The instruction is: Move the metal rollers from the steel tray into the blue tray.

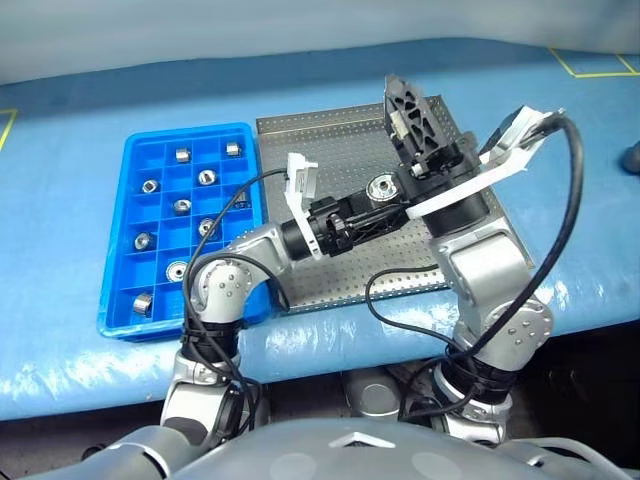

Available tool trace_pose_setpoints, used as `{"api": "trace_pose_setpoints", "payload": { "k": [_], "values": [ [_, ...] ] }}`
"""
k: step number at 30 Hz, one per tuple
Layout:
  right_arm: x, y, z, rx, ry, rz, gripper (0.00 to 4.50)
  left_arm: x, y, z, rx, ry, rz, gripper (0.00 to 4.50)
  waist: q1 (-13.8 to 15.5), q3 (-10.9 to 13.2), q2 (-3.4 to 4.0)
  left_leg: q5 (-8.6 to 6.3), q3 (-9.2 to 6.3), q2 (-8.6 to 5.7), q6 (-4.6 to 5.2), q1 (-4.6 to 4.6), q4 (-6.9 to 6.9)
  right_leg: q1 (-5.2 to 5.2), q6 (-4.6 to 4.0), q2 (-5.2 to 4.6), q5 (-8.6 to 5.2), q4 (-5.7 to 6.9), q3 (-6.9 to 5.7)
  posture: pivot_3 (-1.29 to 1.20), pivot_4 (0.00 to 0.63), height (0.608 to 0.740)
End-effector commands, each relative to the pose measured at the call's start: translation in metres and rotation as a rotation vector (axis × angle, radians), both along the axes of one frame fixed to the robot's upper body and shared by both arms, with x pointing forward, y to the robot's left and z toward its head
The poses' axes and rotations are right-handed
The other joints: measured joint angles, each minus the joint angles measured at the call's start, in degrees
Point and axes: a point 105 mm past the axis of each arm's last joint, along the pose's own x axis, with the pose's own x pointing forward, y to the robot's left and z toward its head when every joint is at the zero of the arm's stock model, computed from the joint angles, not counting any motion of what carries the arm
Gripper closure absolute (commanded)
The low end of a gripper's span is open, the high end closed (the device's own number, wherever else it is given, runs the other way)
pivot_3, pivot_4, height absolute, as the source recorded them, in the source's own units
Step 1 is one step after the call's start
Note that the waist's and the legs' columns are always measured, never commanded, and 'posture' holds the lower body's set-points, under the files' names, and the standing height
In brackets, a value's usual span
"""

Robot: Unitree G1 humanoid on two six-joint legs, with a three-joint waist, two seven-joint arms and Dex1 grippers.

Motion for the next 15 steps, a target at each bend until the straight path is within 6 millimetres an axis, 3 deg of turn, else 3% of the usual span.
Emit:
{"api": "trace_pose_setpoints", "payload": {
  "k": [1, 9, 15],
  "values": [
    [-0.001, 0.002, 0.002, 0.05, 0.006, 0.008, 3.12, -0.004, 0.01, 0.01, -0.029, -0.033, 0.009, 0.0, -0.07, 0.0, 0.0, 0.0, 0.0, 0.01, 0.0, 0.01, 0.0, 0.0, 0.0, 0.01, 0.0, 0.0, 0.0, -0.19, 0.15, 0.74],
    [0.019, -0.019, -0.009, 0.047, 0.08, -0.114, 3.12, -0.01, 0.019, 0.006, 0.017, -0.05, 0.034, 0.0, 0.49, 0.0, 0.0, 0.0, 0.0, 0.01, 0.0, -0.01, 0.0, 0.0, -0.01, 0.01, 0.0, -0.03, 0.0, -0.17, 0.15, 0.74],
    [0.021, -0.021, -0.009, 0.049, 0.08, -0.119, 3.12, -0.009, 0.023, 0.004, 0.019, -0.042, 0.065, 0.0, 0.67, 0.0, 0.0, 0.0, 0.0, 0.02, 0.0, -0.01, -0.02, -0.01, -0.02, 0.01, -0.01, -0.02, 0.01, -0.15, 0.15, 0.74]
  ]
}}
